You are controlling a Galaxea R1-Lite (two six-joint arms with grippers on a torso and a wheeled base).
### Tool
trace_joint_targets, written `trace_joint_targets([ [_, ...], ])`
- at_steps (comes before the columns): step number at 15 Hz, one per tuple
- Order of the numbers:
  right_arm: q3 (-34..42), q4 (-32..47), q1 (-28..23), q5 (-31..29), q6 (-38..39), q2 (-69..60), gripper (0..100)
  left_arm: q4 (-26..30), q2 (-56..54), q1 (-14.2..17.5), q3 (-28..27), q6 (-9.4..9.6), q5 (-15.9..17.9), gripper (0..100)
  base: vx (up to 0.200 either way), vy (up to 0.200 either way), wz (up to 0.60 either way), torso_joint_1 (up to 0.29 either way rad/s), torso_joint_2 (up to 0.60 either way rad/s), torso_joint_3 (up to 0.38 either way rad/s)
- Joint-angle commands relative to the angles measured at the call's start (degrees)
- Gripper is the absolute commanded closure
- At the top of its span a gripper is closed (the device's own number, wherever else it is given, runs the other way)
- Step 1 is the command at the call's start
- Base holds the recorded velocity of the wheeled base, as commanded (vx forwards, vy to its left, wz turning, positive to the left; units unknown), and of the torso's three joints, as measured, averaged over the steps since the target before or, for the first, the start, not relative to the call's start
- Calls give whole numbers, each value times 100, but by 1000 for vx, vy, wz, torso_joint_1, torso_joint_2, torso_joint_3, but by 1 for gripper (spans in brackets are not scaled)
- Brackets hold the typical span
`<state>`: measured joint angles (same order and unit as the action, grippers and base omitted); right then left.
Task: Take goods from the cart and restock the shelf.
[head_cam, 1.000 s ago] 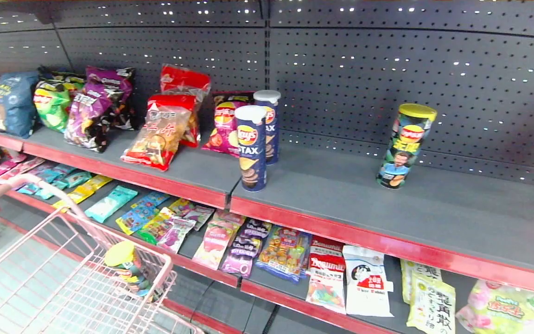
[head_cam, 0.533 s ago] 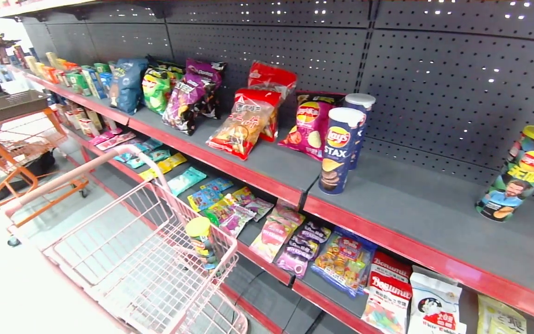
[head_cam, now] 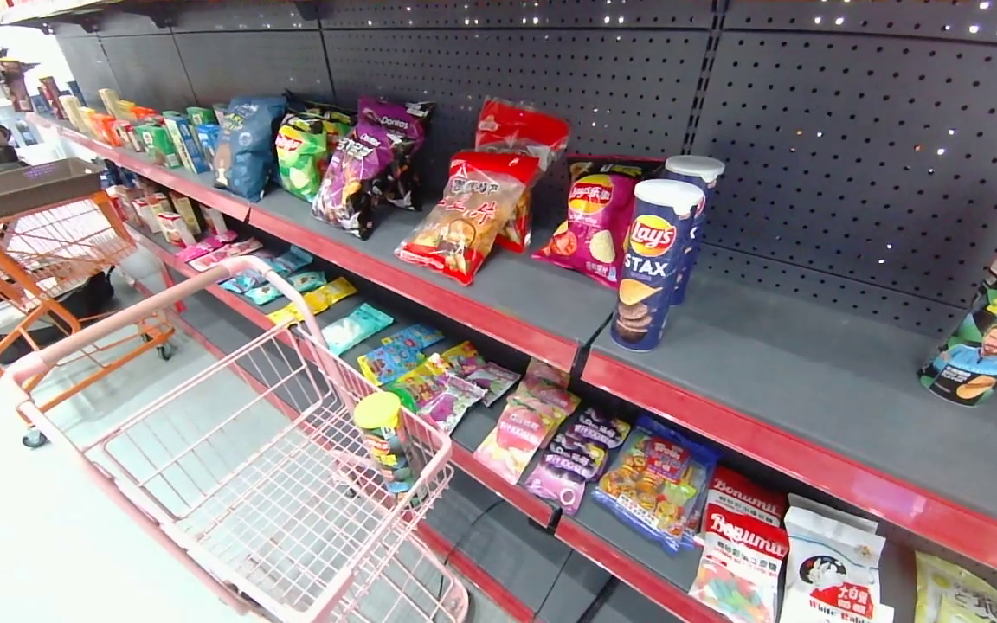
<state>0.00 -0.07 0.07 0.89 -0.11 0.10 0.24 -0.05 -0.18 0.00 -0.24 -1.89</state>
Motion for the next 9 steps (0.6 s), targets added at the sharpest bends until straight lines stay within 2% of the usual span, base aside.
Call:
trace_joint_targets([
  [1, 0, -1, 1, -1, -7, -1, 0, 2, 5, 1, 0, -2, 4, 0, 0, 0, 0, -149, 354, 193],
  [9, 0, -1, 1, 8, 11, -1, 0, 2, 5, 1, 0, -2, 4, 0, 0, 0, 0, -150, 375, 224],
])
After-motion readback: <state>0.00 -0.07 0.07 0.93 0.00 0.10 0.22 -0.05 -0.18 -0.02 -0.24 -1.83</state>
